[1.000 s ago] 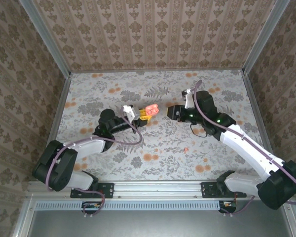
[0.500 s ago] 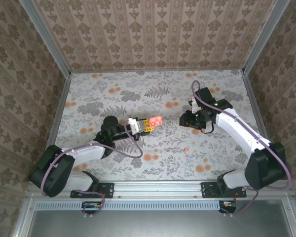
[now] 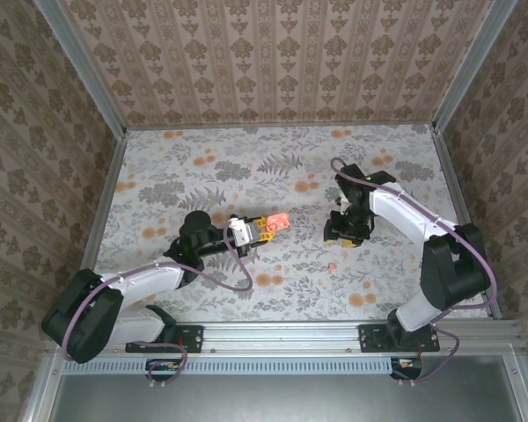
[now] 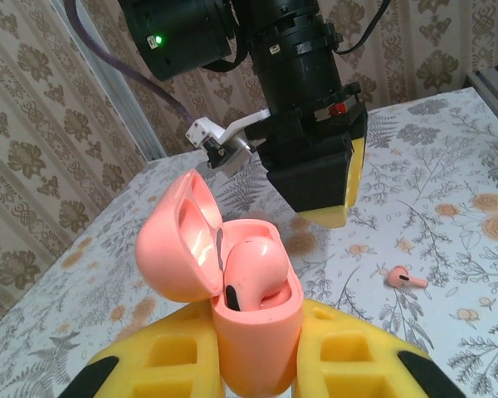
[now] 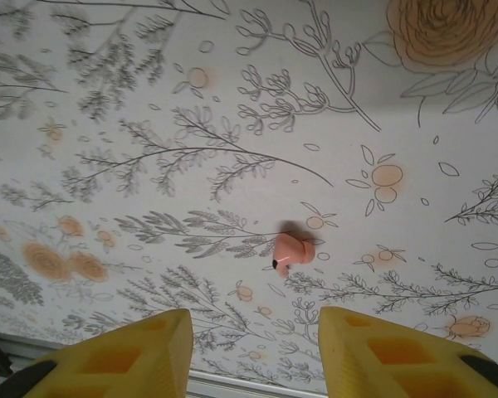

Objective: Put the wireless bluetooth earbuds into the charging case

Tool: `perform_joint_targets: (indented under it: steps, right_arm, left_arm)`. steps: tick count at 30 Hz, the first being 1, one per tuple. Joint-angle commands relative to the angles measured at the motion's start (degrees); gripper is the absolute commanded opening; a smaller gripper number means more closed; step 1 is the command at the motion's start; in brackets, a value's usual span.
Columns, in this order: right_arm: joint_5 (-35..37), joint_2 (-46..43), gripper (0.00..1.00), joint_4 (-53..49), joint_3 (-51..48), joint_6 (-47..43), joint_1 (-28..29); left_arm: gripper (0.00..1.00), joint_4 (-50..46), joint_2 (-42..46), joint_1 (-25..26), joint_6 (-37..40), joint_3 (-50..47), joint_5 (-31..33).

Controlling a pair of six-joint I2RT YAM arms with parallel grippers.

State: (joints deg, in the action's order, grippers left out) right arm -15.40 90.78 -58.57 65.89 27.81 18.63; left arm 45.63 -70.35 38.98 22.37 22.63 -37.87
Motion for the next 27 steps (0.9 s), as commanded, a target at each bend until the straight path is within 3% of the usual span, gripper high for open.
perform_joint_targets:
  steps: [1,27]
  right_arm:
    - [0.3,2.2,0.45,-2.9,-1.9,2.1,0.6]
    - [-0.3,12.8,0.40,1.3,-5.2,2.2,4.9]
  left_arm:
    - [0.03,-1.1,1.3,0.4,1.6,-0.6,0.7]
    - [0.03,-2.2,0.6,0.8,1.4,-0.1,2.9]
